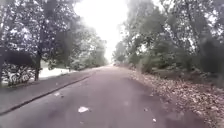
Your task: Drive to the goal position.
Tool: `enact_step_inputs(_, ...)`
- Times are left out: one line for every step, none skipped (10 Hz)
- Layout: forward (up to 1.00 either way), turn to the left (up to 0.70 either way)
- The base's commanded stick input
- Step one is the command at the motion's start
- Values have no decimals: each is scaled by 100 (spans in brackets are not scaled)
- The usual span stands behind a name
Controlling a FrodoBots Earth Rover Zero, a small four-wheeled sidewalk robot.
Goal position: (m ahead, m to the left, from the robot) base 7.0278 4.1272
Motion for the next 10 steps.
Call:
enact_step_inputs(85, 0)
enact_step_inputs(85, 0)
enact_step_inputs(85, 0)
enact_step_inputs(85, 0)
enact_step_inputs(85, 0)
enact_step_inputs(85, 0)
enact_step_inputs(85, 0)
enact_step_inputs(85, 0)
enact_step_inputs(85, 0)
enact_step_inputs(85, 0)
